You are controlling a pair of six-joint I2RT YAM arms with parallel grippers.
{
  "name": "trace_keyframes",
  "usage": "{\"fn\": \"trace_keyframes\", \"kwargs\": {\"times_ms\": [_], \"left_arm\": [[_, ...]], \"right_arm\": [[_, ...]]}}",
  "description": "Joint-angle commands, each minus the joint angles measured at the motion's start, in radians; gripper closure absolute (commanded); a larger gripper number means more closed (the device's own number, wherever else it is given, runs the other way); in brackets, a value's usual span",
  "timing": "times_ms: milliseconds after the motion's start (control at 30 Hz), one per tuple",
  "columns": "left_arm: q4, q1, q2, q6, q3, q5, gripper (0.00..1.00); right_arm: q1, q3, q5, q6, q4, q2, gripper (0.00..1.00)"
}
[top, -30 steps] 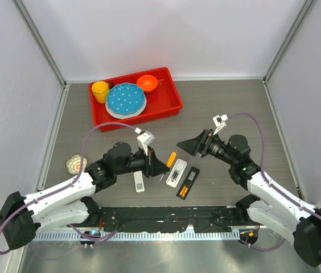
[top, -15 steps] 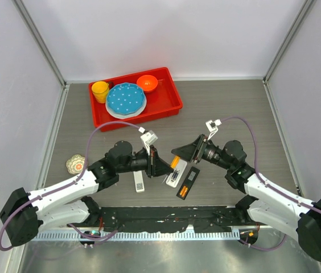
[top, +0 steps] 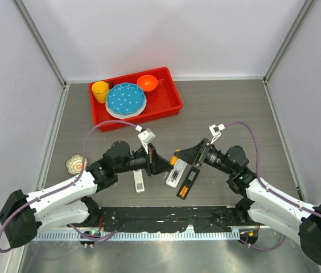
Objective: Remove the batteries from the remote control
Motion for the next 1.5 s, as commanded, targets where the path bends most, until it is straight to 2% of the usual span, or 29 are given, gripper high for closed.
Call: {"fn": "trace_keyframes", "kwargs": {"times_ms": [0,133,167,233,300,367,467,500,567,600,700,767,967,1067,1100,1167,1200,1300,1367,1400,1467], "left_arm": [[0.083,0.004,-0.006,0.004,-0.008,-0.015,1.00],[0.089,0.004,0.021,0.000,-0.003,0.003,1.00],[0.098,0.004,0.026,0.000,-0.003,0.007,1.00],[0.099,0.004,0.035,-0.003,0.002,0.005,1.00],[0.102,0.004,0.037,-0.002,0.003,0.005,1.00],[0.102,0.005,0.046,0.000,0.003,-0.013,1.00],[0.065,0.005,0.063,0.004,0.017,-0.030,0.99],[0.056,0.005,0.068,0.009,0.026,-0.026,0.82],[0.034,0.004,0.074,0.013,0.032,-0.021,0.56],[0.025,0.004,0.074,0.013,0.035,-0.032,0.33],[0.011,0.004,0.071,-0.003,0.032,-0.072,0.10],[0.038,0.004,0.074,-0.013,0.029,-0.067,0.08],[0.120,0.004,0.153,-0.020,0.049,0.077,0.13],[0.190,0.005,0.209,-0.043,0.051,0.154,0.23],[0.206,0.005,0.221,-0.051,0.054,0.164,0.35],[0.229,0.005,0.256,-0.071,0.060,0.191,0.50],[0.230,0.005,0.265,-0.073,0.071,0.198,0.66],[0.224,0.005,0.276,-0.074,0.075,0.192,0.91],[0.212,0.005,0.264,-0.073,0.077,0.188,1.00],[0.209,0.005,0.256,-0.073,0.075,0.186,1.00],[0.197,0.005,0.238,-0.062,0.071,0.172,1.00]], "right_arm": [[0.007,0.002,0.008,0.018,0.073,0.006,0.46],[0.010,0.025,-0.023,0.024,0.082,0.046,0.50],[0.013,0.027,-0.032,0.034,0.096,0.053,0.55],[0.015,0.035,-0.040,0.043,0.102,0.069,0.59],[0.021,0.039,-0.052,0.049,0.111,0.077,0.70],[0.025,0.039,-0.052,0.038,0.110,0.079,0.99],[0.024,0.064,-0.022,-0.023,-0.003,0.051,0.99],[0.025,0.071,-0.013,-0.060,-0.033,0.045,0.99],[0.025,0.091,0.012,-0.094,-0.100,0.021,0.99],[0.025,0.098,0.020,-0.113,-0.120,0.016,0.99],[0.024,0.116,0.020,-0.166,-0.162,-0.001,0.99],[0.025,0.127,-0.002,-0.202,-0.174,-0.007,0.99],[0.024,0.124,-0.071,-0.238,-0.128,-0.045,0.99],[0.024,0.124,-0.080,-0.249,-0.128,-0.049,0.99],[0.025,0.127,-0.078,-0.252,-0.134,-0.049,0.99],[0.025,0.133,-0.074,-0.249,-0.151,-0.049,0.99],[0.025,0.133,-0.068,-0.246,-0.156,-0.050,0.99],[0.024,0.130,-0.029,-0.250,-0.191,-0.056,0.99],[0.024,0.134,0.027,-0.249,-0.241,-0.068,0.97],[0.024,0.136,0.046,-0.250,-0.258,-0.075,0.94],[0.024,0.141,0.113,-0.235,-0.310,-0.082,0.81]]}}
